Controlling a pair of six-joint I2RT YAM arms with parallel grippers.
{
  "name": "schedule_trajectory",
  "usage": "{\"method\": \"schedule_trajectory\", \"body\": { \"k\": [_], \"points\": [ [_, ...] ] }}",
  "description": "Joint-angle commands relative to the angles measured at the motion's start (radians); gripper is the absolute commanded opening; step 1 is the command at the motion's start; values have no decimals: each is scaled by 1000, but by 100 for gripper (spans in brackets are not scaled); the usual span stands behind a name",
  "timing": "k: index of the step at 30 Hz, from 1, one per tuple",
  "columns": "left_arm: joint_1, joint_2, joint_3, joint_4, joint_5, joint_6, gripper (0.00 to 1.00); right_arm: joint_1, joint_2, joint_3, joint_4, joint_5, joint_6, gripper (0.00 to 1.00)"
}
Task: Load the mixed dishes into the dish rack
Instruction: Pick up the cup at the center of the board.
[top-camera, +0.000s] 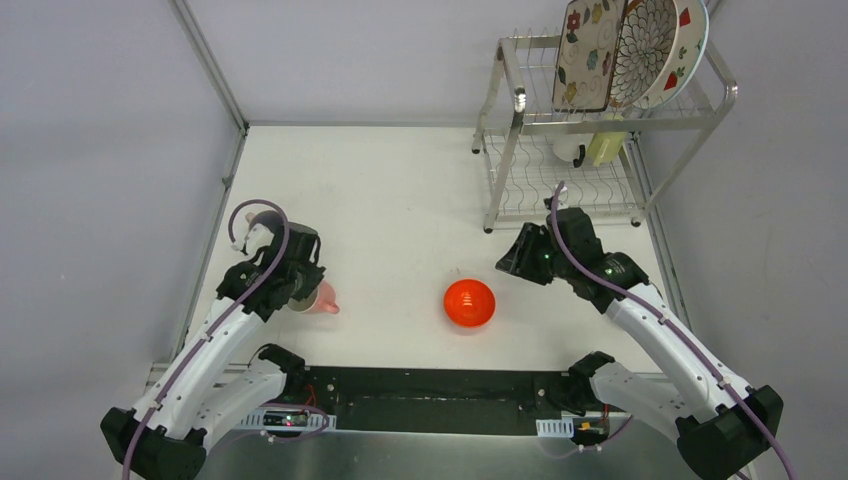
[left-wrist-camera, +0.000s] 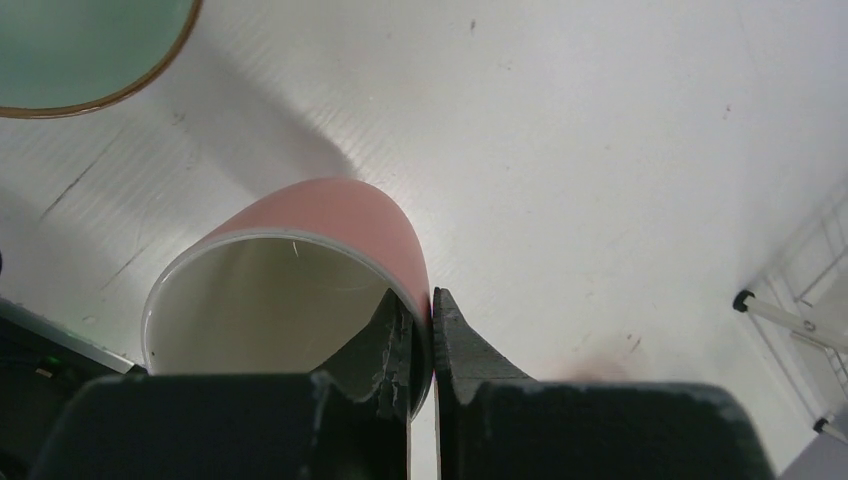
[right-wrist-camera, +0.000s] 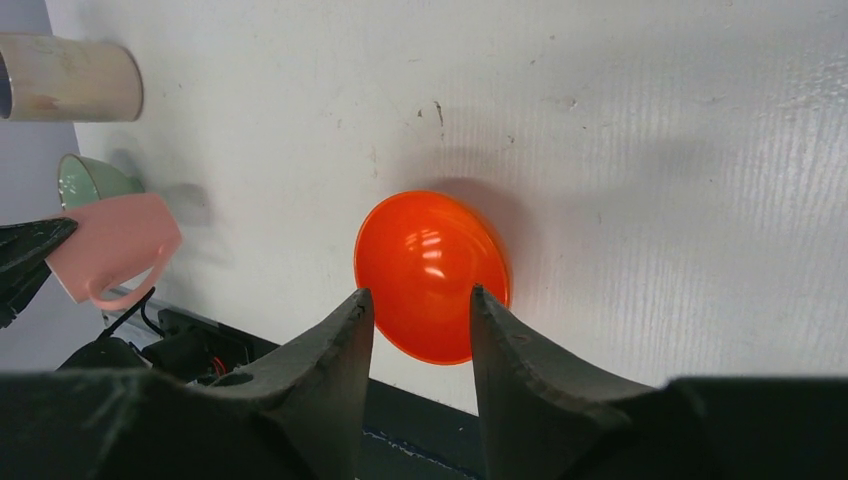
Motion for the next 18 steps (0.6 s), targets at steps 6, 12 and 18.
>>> {"method": "schedule_trajectory", "body": {
  "k": [6, 12, 18],
  "points": [
    [-3, -107, -2, 298, 112, 173, 0, 25, -2, 13, 130, -78, 58, 43],
    [-3, -226, -111, 584, 252, 274, 0, 59, 9, -34, 314, -159, 144, 43],
    [-3, -329, -244, 996, 434, 350, 0, 131, 47, -67, 530, -205, 210, 44]
  ]
}}
